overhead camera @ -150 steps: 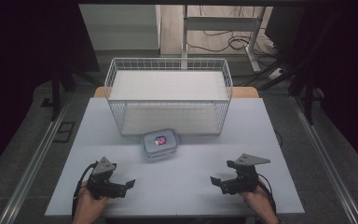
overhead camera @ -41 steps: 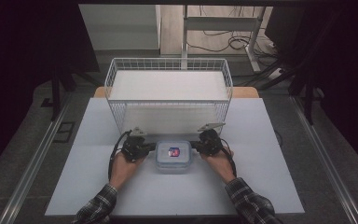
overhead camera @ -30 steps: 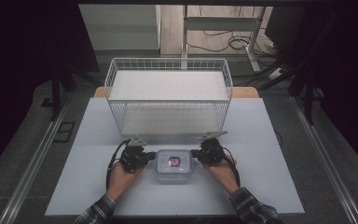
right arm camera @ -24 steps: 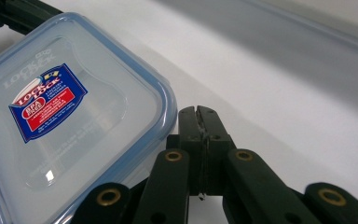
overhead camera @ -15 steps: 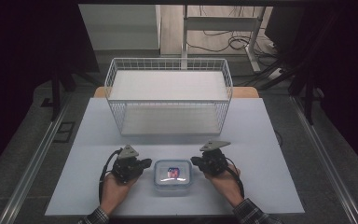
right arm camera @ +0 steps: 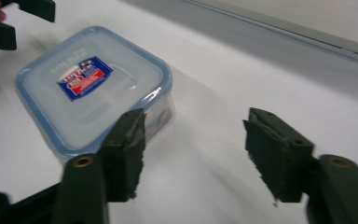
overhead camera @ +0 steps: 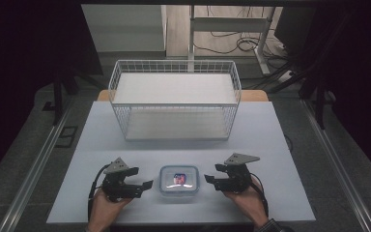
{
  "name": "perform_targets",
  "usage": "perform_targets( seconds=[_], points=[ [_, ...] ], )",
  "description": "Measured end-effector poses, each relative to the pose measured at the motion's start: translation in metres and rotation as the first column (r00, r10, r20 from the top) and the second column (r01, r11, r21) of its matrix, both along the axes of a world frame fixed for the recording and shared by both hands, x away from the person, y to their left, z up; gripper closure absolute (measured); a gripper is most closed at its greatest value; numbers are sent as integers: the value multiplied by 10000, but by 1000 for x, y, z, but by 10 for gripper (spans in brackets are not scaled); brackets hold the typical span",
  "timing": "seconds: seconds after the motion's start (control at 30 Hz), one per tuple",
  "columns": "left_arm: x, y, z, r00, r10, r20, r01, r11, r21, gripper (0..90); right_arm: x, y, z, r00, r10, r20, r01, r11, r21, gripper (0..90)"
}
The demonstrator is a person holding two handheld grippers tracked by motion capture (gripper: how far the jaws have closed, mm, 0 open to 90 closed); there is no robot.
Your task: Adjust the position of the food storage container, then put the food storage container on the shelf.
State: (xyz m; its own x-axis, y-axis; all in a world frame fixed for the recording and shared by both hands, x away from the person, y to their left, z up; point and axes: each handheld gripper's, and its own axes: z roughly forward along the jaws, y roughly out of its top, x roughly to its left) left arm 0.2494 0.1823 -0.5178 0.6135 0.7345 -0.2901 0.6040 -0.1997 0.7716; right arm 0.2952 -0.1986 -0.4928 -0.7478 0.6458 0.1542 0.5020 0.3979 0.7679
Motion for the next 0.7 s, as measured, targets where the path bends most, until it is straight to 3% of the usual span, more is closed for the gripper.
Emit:
perform_targets(
  seconds=[0.1, 0.27, 0.5, 0.7],
  points=[
    [3, 2, 3, 9999, -97, 40, 97, 9998, -157, 94, 1, 1, 3, 10000, 45, 70, -46, 9998, 212, 312],
    [8, -4, 5, 9996, -289, 17, 289, 9993, -245, 91, 0, 9, 6, 9994, 289, -166, -288, 9996, 51, 280],
    [22, -40, 8, 9939, -1095, 94, 1096, 9939, -121, 112, -1, 30, 7, 9972, 742, -102, -744, 9969, -239, 222],
    [30, -62, -2, 9879, -1503, -394, 1511, 9883, 187, 73, 0, 45, -2, 9929, 1074, -513, -1091, 9936, -306, 131]
  ],
)
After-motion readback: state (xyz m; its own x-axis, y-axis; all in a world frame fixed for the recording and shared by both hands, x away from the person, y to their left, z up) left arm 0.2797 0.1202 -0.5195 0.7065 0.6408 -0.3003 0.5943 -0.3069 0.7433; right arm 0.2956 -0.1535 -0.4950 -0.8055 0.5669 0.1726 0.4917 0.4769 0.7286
